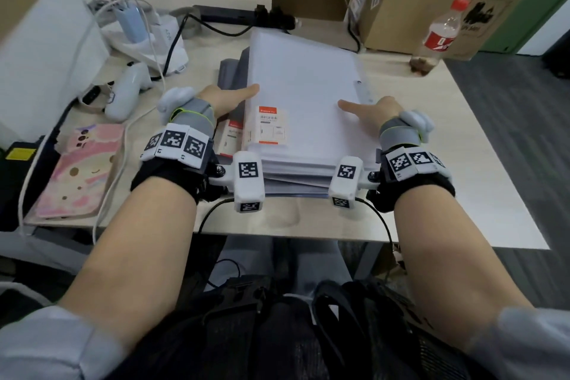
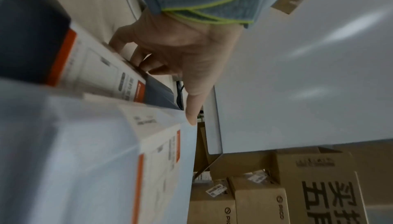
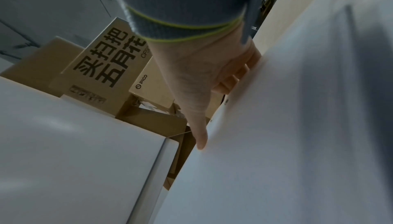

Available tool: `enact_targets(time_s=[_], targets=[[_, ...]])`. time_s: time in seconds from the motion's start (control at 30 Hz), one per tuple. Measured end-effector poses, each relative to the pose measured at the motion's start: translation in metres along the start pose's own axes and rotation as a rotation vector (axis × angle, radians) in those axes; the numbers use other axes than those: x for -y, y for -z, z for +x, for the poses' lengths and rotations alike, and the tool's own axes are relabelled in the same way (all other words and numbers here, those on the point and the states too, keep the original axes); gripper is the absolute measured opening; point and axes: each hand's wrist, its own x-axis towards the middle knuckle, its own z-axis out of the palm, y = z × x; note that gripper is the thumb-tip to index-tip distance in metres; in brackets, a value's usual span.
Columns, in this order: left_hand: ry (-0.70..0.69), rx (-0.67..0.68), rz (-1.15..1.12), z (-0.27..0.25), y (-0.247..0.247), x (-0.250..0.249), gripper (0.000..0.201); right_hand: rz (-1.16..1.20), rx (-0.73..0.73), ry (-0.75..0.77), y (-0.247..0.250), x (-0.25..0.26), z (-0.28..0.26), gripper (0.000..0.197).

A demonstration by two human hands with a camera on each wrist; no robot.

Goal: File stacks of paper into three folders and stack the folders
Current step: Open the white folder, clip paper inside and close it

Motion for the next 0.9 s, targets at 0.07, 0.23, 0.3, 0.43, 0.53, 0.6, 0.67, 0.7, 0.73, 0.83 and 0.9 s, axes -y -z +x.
enact_targets(time_s=[0.07, 0.23, 0.3, 0.43, 0.53, 0.6, 0.67, 0.7, 0.73, 0.83, 0.9], targets=[[0.023, 0.006, -0.082, 0.015, 0.000, -0.003, 0.128, 0.000, -0.002, -0.027, 0.003, 0.003, 0.005, 0.080], [0.098, 0.031, -0.171, 0.064, -0.002, 0.007, 0.125, 0.074, 0.053, -0.058, -0.003, 0.007, 0.008, 0.083], [0.120, 0.072, -0.206, 0.066, 0.001, 0.007, 0.116, 0.090, 0.073, -0.061, -0.007, 0.009, 0.009, 0.094], [0.125, 0.153, -0.284, 0.029, 0.005, -0.011, 0.045, 0.149, 0.082, -0.092, -0.013, 0.010, 0.012, 0.106], [0.099, 0.228, -0.337, 0.028, 0.002, -0.012, 0.039, 0.249, 0.072, -0.105, -0.015, 0.008, 0.016, 0.105], [0.060, 0.256, -0.372, 0.028, -0.001, -0.010, 0.039, 0.346, 0.043, -0.098, -0.017, 0.005, 0.019, 0.099], [0.016, 0.237, -0.429, 0.025, -0.004, -0.009, 0.037, 0.468, 0.008, -0.105, -0.020, 0.001, 0.022, 0.096], [-0.018, 0.226, -0.463, 0.023, -0.005, -0.010, 0.038, 0.518, -0.004, -0.110, -0.021, -0.001, 0.023, 0.096], [-0.060, 0.201, -0.496, 0.021, -0.005, -0.011, 0.043, 0.554, -0.012, -0.110, -0.020, -0.001, 0.023, 0.095], [-0.230, 0.093, -0.596, 0.015, -0.001, -0.020, 0.080, 0.647, -0.081, -0.044, -0.010, 0.005, 0.022, 0.082], [-0.373, 0.036, -0.663, 0.007, 0.002, -0.030, 0.092, 0.714, -0.170, 0.054, 0.001, 0.014, 0.021, 0.069]])
